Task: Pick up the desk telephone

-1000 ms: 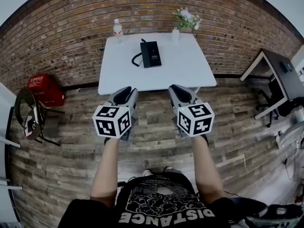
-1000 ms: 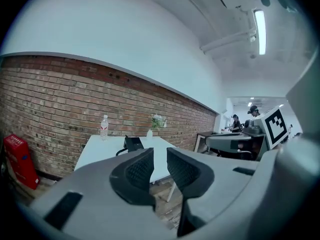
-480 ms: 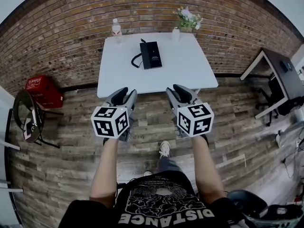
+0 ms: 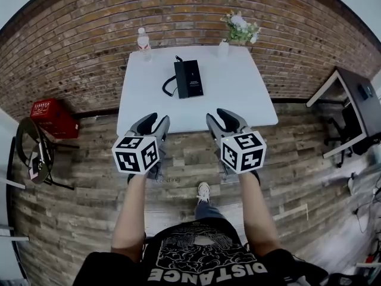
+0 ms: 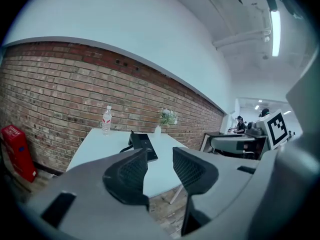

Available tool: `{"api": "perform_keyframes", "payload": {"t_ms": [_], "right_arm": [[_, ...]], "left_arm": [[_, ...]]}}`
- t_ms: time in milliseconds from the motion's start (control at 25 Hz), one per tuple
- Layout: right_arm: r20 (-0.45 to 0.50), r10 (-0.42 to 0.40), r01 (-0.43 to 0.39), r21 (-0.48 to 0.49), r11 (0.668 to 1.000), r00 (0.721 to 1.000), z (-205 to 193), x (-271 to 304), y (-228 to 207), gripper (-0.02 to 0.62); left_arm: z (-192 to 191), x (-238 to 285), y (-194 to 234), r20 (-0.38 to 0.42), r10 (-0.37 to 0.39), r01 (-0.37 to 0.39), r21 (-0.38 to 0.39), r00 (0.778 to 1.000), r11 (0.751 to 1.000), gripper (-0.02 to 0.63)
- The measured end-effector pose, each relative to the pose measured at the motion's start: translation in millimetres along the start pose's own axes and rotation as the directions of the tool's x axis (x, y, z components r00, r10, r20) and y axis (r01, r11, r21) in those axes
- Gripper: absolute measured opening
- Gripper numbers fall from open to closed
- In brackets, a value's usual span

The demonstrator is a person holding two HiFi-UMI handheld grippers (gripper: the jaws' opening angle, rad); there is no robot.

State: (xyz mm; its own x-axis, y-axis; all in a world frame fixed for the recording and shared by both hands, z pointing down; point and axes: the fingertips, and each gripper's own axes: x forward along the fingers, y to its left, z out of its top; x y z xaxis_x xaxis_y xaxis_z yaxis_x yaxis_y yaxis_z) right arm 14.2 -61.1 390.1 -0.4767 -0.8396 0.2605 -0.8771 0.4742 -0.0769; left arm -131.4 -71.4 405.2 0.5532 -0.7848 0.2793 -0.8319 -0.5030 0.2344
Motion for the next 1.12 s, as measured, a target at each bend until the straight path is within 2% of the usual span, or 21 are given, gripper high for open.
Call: {"api": "perform_keyframes", "payload": {"t_ms": [560, 960, 1120], "right_arm": [[-0.062, 0.074, -0.072, 0.028, 0.997, 0.995, 14, 97, -101, 0.155], [-0.088, 0.153, -0.149, 0.051, 0.988, 0.984, 14, 144, -143, 0.172], [-0.104, 0.18, -0.174, 0.06, 0.983, 0.978, 9, 156, -153, 0.175]], "left_arm": [[23, 120, 40, -0.049, 0.05, -0.055, -0.096, 0.998, 0.994, 0.158], [30, 171, 56, -0.078, 0.096, -0.105, -0.135, 0.992, 0.985, 0.175], [31, 187, 60, -0.088, 0.085, -0.098, -0.158, 0.993, 0.983, 0.178]]}}
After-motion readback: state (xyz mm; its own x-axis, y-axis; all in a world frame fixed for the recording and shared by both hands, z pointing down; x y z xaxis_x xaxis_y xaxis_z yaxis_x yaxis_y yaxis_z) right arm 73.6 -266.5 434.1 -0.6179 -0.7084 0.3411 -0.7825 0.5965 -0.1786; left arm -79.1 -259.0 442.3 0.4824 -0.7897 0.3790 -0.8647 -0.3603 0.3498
